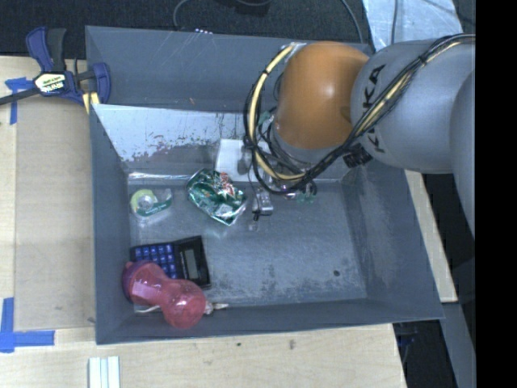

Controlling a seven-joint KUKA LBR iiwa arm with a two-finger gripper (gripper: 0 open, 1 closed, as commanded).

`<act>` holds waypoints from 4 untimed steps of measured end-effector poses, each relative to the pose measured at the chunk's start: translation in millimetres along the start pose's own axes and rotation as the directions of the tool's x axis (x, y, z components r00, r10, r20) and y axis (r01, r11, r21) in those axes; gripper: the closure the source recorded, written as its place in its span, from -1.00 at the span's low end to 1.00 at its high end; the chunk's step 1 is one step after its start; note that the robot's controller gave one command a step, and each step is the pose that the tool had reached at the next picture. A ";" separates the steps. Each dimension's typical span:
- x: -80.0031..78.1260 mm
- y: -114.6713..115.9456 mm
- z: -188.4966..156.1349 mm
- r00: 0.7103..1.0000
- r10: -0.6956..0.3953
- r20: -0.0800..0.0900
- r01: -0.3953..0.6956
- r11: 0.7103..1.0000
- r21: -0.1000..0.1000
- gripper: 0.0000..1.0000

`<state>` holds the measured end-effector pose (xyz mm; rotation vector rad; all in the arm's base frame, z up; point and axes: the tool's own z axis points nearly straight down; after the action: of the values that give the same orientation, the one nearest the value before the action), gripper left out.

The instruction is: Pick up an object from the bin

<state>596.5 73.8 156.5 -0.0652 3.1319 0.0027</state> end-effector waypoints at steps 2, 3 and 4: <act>3.3 14.4 37.8 0.995 -0.098 0.005 0.098 0.995 0.001 -1.00; 2.3 31.7 70.5 0.999 -0.047 -0.001 0.047 0.999 0.000 1.00; 2.3 31.6 70.5 0.999 -0.047 -0.001 0.047 0.999 0.000 1.00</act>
Offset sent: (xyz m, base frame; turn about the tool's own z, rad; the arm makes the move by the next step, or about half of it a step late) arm -0.0073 0.0256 -0.0531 -0.1388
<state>593.5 105.4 86.0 -0.1386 3.1306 0.0027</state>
